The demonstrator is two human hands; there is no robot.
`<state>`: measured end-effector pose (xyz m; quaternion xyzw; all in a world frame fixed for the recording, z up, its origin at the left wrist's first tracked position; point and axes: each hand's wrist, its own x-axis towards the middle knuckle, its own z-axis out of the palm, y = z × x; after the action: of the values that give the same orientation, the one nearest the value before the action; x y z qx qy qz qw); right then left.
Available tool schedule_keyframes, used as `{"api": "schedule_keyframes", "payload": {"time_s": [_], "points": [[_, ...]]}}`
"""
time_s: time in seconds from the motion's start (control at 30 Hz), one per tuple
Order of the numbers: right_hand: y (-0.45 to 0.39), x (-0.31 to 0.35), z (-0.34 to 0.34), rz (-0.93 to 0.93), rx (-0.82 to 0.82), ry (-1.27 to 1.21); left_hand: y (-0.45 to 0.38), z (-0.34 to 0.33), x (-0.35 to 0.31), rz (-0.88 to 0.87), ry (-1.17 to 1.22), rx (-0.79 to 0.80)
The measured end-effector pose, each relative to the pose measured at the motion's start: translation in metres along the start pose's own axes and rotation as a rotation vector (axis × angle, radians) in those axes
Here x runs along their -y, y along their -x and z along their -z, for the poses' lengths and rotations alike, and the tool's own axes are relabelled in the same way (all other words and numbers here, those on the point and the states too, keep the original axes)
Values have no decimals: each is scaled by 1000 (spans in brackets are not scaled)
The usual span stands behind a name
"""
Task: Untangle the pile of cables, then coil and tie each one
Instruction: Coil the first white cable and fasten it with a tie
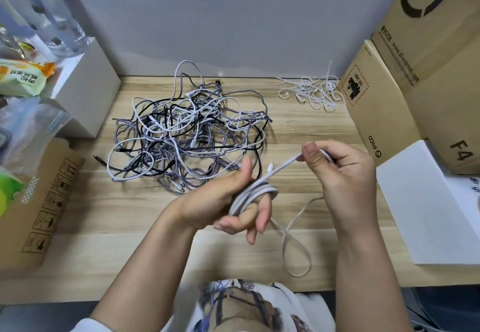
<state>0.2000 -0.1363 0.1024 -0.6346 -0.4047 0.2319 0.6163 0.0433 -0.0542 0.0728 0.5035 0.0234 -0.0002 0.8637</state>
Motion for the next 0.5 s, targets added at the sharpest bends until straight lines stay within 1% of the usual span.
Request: {"api": "schedule_keyframes", "payload": {"time_s": [0.07,0.13,0.2,0.27,0.3,0.37,0.43,0.5], "points": [[0,-3,-4,-31,55,-10,1,1,-4,-149,80,99],[0,-4,-8,-23,150,-5,-1,0,-8,-301,193,151],[1,-4,-11,4,272,10,-3,-4,-15,-420,332,149],[2,-3,-12,16,393,13,-6,-8,-21,-514,498,110],[3,-4,-13,15,429,28,-7,-10,-24,-549,574,78],[3,-7,-15,8,458,98,-8,-12,-30,-585,673,-42],[5,-10,-17,16,487,189,-6,-9,-32,-600,698,-205],[7,-11,-18,37,504,287,-5,-10,-35,-629,661,-392]]}}
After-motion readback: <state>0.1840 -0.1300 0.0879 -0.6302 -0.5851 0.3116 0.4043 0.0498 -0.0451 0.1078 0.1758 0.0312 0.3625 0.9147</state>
